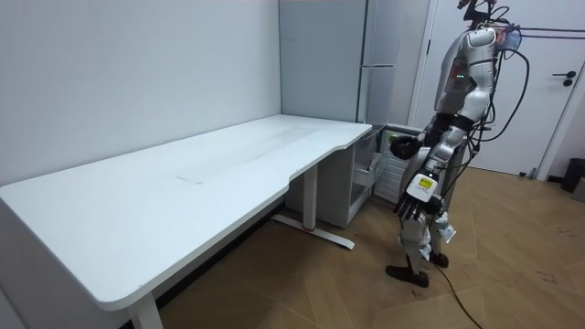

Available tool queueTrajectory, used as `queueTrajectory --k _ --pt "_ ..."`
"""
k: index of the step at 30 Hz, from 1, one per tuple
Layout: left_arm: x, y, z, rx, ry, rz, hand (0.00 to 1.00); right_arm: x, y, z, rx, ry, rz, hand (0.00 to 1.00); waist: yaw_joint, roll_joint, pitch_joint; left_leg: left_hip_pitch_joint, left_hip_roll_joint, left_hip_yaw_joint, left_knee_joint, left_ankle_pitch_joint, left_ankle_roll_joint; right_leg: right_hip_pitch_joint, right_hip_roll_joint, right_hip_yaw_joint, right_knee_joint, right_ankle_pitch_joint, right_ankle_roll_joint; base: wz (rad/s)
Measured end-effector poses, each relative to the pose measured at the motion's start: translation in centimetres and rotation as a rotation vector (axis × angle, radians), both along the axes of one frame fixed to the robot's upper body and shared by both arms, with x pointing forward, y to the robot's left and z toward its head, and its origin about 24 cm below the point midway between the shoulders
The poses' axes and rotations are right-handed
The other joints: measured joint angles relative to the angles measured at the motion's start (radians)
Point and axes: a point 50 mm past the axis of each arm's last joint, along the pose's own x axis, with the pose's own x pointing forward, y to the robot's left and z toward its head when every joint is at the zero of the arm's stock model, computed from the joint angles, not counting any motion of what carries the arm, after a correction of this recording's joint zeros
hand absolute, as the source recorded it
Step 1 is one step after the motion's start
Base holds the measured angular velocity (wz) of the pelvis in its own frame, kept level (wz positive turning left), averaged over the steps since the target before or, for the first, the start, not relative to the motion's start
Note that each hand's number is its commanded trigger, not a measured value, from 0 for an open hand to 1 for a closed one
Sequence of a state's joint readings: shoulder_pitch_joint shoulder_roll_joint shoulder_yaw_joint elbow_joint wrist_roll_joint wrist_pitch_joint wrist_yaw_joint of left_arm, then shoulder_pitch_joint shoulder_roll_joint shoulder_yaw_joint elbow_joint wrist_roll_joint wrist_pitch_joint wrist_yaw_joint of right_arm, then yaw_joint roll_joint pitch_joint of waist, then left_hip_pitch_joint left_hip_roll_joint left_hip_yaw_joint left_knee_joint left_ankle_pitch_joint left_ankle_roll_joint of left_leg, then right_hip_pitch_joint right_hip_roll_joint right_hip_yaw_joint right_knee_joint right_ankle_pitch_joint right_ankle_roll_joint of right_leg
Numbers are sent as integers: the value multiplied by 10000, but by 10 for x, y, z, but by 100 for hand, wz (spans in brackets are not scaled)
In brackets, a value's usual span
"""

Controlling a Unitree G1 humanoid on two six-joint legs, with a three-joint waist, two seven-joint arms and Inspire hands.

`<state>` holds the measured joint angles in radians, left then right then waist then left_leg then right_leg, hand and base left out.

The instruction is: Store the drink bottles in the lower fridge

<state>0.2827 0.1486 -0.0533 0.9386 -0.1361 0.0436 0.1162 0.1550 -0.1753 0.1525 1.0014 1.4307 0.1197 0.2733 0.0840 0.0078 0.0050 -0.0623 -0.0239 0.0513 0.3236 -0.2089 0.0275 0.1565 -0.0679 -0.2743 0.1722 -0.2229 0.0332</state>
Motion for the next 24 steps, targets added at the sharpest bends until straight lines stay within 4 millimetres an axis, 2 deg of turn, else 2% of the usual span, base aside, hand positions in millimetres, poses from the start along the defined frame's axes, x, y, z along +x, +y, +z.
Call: queueTrajectory --k 2,4,9,15,21,23,24 --pt "8 -1 0 24 -105 -385 0 16 -1 3 135 -283 -450 100 -3 40 46 -238 10 -4 91 26 35 -230 5 -1 34 23 -14 0" --pt "22 -1 1 21 -293 -978 0 43 -3 10 112 -820 -628 100 -31 103 142 -526 8 -10 134 99 80 -564 -13 -3 174 44 -12 0" --pt "51 -1 5 12 -758 -1689 0 91 -8 26 -11 -1761 -569 100 -72 175 109 -1255 -14 -101 134 309 130 -1216 -11 -51 224 173 -22 6" --pt "70 0 8 -43 -993 -2283 0 116 -24 35 -596 -1389 -777 100 31 206 144 -2062 -52 -96 87 545 213 -2154 -64 -28 335 300 -5 0" --pt "80 1 9 -94 -1036 -2456 0 146 -52 58 -1186 -1824 -1295 100 25 196 188 -2828 -111 -33 -255 960 263 -3256 -196 -27 713 323 -22 0" --pt "80 3 9 -80 -974 -2476 0 152 -59 65 -1323 -1911 -1369 100 73 155 216 -3043 -96 19 -290 1030 265 -3565 -219 10 860 323 -26 -5" --pt "80 6 10 -34 -953 -2406 0 156 -61 68 -1364 -2027 -1371 100 78 98 255 -3189 -97 24 -373 1127 265 -3792 -236 13 944 322 -32 -5"
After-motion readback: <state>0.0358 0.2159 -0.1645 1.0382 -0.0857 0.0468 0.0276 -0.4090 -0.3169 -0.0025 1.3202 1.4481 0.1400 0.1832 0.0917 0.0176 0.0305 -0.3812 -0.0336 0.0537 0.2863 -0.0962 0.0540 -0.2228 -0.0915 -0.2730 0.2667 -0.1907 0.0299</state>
